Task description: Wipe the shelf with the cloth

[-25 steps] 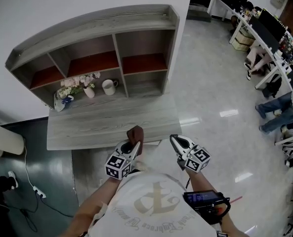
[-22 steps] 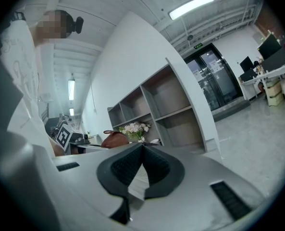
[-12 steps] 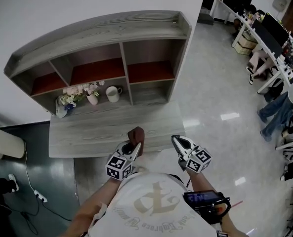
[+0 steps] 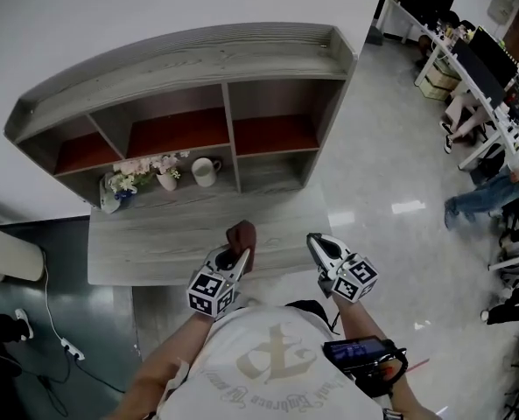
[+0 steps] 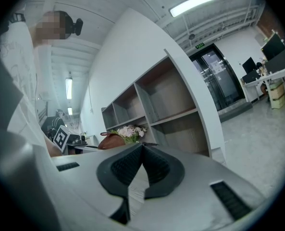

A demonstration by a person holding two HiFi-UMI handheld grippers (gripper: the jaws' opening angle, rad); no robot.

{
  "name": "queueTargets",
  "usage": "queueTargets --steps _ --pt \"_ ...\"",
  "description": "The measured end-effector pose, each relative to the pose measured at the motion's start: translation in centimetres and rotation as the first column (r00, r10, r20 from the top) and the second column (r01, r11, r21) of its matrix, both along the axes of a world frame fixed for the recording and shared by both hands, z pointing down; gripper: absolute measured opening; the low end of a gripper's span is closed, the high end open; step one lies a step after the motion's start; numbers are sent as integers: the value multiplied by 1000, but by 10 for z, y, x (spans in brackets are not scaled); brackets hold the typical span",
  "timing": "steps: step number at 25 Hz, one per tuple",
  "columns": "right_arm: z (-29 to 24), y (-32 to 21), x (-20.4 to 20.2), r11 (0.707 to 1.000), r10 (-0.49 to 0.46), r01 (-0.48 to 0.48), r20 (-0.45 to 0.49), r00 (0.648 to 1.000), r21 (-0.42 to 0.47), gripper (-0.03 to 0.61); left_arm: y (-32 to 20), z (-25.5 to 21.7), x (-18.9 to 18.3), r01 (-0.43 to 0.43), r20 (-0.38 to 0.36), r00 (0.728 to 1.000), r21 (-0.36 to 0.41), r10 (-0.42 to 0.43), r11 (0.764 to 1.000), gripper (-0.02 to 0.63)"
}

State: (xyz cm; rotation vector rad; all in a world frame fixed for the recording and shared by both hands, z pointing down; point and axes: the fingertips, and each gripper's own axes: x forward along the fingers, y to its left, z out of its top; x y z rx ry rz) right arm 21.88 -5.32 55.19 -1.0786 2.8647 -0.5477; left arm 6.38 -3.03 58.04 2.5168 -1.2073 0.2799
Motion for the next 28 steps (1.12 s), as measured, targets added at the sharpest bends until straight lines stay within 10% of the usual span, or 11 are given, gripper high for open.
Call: queueTargets --steps 28 --pt "-3 -102 10 998 -63 63 30 998 11 5 -118 -39 23 62 66 996 46 -64 997 66"
